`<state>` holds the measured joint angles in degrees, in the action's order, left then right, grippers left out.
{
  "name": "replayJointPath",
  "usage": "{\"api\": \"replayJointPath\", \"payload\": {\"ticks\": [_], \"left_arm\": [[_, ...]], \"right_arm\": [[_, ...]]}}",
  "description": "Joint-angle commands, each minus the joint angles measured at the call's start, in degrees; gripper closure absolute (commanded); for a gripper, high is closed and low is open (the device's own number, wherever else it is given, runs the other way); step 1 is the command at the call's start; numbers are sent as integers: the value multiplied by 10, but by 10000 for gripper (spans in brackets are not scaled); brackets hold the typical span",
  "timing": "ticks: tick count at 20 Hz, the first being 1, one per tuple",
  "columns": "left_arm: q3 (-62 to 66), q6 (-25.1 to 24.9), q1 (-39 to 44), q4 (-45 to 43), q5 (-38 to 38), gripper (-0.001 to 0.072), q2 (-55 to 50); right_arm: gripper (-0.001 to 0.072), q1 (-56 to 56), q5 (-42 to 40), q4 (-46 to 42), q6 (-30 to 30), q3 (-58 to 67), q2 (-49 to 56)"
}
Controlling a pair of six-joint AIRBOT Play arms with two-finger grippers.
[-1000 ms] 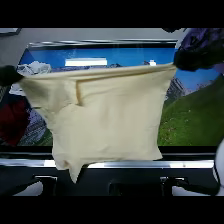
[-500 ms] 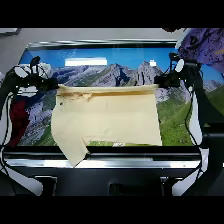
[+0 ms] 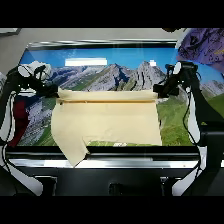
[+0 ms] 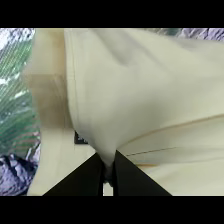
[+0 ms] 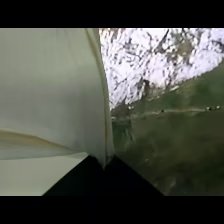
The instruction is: Fold the clothes and pants, and hang the long-sleeved shirts on hangers.
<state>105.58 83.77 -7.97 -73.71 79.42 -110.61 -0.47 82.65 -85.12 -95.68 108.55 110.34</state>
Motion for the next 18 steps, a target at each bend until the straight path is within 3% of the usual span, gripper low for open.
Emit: {"api": "replayJointPath", "payload": {"ticks": [1, 6, 16, 17, 18], "left_arm": [[2, 34, 0, -23, 93, 688, -3], [2, 56, 0, -40, 146, 688, -4], [2, 59, 10, -42, 146, 684, -30], [2, 59, 12, -42, 141, 681, -33], [2, 59, 13, -42, 132, 634, -34]], "right_arm": [[689, 0, 85, 5, -2, -2, 7], [689, 0, 115, 14, -10, -26, 11], [684, 0, 132, 37, -13, -35, 32], [660, 0, 134, 40, -13, -35, 36], [562, 0, 134, 40, -12, -35, 40]]}}
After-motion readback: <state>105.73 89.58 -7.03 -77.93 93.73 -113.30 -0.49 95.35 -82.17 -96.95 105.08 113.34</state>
